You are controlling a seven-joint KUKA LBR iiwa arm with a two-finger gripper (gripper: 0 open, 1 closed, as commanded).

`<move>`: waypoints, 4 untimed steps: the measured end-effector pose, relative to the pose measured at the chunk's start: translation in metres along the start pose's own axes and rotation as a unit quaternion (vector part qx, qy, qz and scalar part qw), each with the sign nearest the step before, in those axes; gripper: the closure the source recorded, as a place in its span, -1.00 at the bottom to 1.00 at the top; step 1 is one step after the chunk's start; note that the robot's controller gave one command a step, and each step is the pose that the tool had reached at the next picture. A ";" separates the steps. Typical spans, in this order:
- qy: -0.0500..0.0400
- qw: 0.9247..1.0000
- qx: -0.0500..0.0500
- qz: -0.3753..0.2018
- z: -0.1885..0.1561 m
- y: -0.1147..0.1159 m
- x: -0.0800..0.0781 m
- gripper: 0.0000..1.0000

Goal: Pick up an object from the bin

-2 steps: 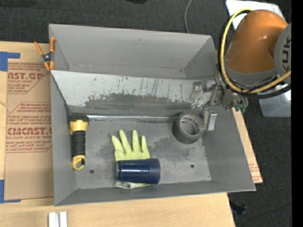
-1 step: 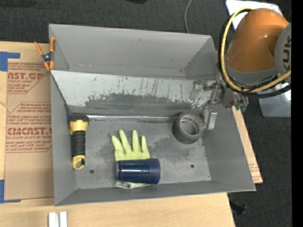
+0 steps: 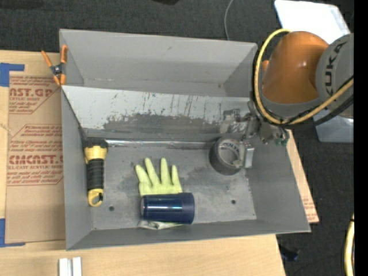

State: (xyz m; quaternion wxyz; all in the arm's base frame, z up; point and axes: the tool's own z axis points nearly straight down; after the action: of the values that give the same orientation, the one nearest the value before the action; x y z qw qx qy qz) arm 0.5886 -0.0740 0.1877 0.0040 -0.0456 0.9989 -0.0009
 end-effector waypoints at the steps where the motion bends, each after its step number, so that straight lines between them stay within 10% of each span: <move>1: -0.005 1.000 0.001 -0.010 0.074 -0.009 0.010 -1.00; 2: -0.014 0.989 0.002 -0.144 0.101 -0.038 0.016 -1.00; 3: -0.006 0.988 0.001 -0.152 0.111 -0.047 0.024 1.00; 4: -0.006 0.988 0.001 -0.152 0.111 -0.047 0.024 1.00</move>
Offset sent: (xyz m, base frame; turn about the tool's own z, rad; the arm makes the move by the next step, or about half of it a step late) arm -0.0208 -0.0502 -0.1121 -0.3056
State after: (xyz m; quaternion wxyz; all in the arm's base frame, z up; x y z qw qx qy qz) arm 0.5697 -0.1231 0.0767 0.0096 -0.1967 0.9804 -0.0025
